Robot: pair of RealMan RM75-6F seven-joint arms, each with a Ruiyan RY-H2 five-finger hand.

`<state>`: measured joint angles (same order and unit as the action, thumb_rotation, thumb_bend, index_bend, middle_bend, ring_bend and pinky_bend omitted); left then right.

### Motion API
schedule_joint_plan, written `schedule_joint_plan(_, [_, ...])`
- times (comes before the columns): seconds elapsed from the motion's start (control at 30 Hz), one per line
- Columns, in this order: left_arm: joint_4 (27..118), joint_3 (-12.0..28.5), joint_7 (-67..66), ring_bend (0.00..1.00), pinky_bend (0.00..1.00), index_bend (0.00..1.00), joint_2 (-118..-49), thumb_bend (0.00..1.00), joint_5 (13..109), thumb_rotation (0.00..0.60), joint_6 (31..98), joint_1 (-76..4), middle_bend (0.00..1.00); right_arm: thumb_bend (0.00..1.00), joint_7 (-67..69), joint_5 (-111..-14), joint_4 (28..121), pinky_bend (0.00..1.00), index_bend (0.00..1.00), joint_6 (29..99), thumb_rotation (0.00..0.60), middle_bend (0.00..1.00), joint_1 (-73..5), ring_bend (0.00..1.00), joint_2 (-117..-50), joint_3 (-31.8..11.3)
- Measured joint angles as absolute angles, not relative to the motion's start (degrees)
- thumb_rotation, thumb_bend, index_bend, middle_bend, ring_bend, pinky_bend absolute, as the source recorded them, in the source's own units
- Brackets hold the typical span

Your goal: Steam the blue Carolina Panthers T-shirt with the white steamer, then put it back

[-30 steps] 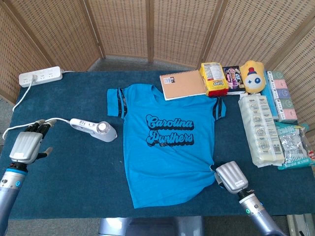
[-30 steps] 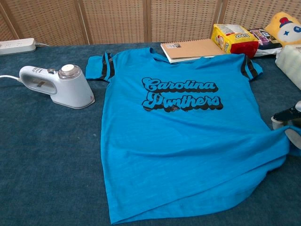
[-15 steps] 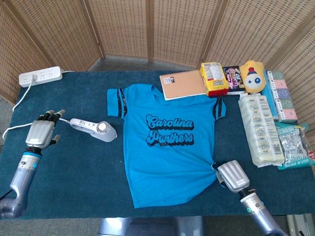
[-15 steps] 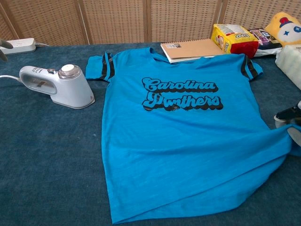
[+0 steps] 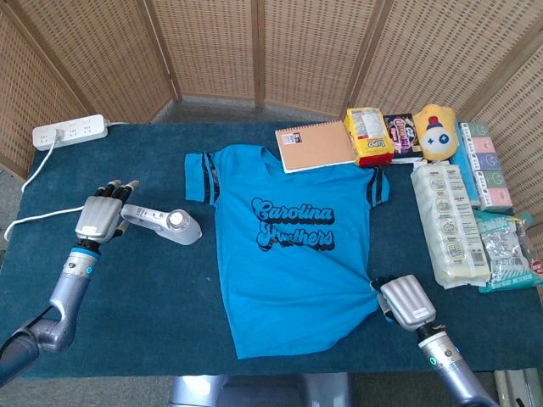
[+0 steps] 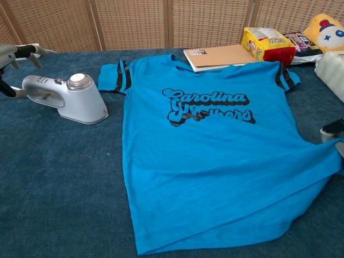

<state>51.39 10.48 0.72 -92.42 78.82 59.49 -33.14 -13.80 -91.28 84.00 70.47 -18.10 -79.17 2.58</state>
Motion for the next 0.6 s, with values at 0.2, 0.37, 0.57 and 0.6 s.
schedule_joint_plan(0.2, [45.4,10.2,2.1,0.16,0.28,0.1,-96.3,0.3,79.7,0.6,57.6,-36.3,0.28,0.7,-13.8,-90.8,84.3,0.76,0.56,70.5,0.6,0.57,-17.9,0.62,-78.7,2.4])
schedule_joint_plan(0.37, [41.5,9.3,5.4,0.18,0.29,0.11,-98.5,0.32,80.8,0.6,56.5,-38.0,0.28,0.7,-13.8,-90.4,84.6,0.77,0.57,70.6,0.6,0.57,-17.7,0.62,-78.3,2.3])
schedule_joint_plan(0.57, [37.4,8.0,9.4,0.26,0.4,0.24,-101.0,0.39,82.9,0.6,56.9,-39.6,0.3,0.7,-13.9,-90.1,84.9,0.77,0.57,70.7,0.6,0.57,-17.5,0.63,-78.0,2.1])
schedule_joint_plan(0.6, [36.7,7.9,9.6,0.26,0.42,0.26,-101.4,0.4,83.1,0.6,57.0,-39.8,0.31,0.7,-13.9,-90.0,84.9,0.77,0.57,70.7,0.6,0.57,-17.4,0.63,-78.0,2.1])
